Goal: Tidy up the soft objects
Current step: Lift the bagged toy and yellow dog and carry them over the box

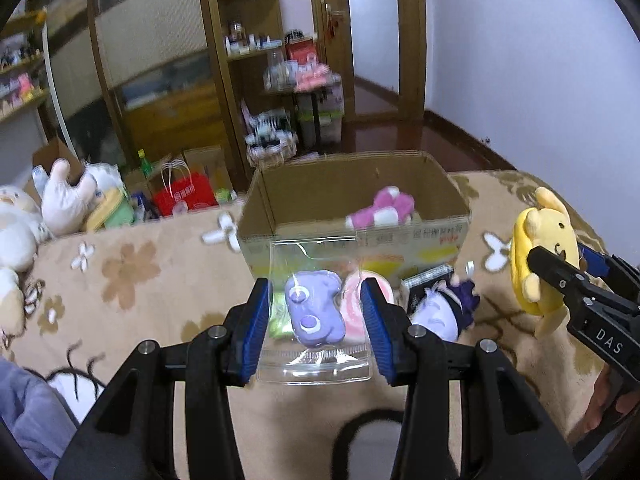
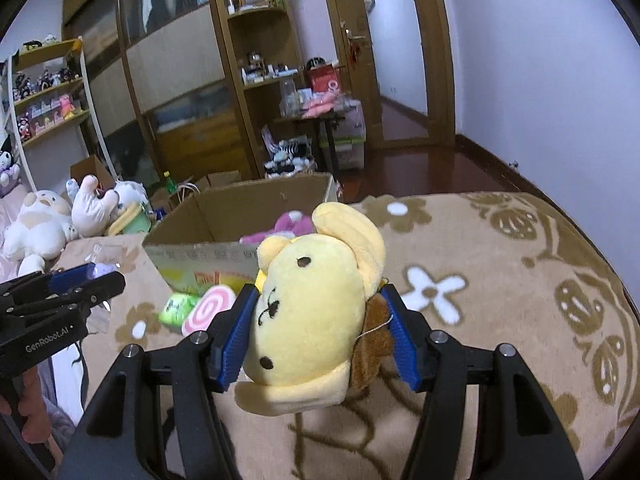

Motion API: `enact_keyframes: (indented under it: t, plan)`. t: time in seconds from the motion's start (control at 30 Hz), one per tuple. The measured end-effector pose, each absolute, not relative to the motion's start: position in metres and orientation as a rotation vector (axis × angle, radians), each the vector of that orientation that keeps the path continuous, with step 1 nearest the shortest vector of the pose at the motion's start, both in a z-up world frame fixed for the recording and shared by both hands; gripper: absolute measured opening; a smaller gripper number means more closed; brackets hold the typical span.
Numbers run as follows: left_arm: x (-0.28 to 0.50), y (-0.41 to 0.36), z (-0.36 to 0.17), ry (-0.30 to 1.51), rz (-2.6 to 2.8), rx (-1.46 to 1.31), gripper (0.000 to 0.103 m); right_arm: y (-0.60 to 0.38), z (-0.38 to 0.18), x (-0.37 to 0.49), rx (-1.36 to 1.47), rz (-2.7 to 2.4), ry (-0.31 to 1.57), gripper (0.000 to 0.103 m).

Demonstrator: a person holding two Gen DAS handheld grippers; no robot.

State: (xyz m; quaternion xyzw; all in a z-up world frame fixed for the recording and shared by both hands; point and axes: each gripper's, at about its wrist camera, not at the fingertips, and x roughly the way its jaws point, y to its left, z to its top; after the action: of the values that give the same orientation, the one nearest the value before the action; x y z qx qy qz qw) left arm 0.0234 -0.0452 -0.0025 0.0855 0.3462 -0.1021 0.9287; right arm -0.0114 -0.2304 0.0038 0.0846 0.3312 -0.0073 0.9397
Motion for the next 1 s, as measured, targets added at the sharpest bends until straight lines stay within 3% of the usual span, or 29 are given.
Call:
enact_keyframes:
  t: [0.6,1.0]
  plan:
    - [0.056,-0.053,0.049,0.496,-0.225,0.217,0.044,-0.219,0.048,0.035,0.097,0.057,0.539,0.065]
    - [0.102,-0.035,0.057,0.498,-0.203,0.160,0.044,-0.196,0.064,0.066,0.020,0.109,0.477,0.066]
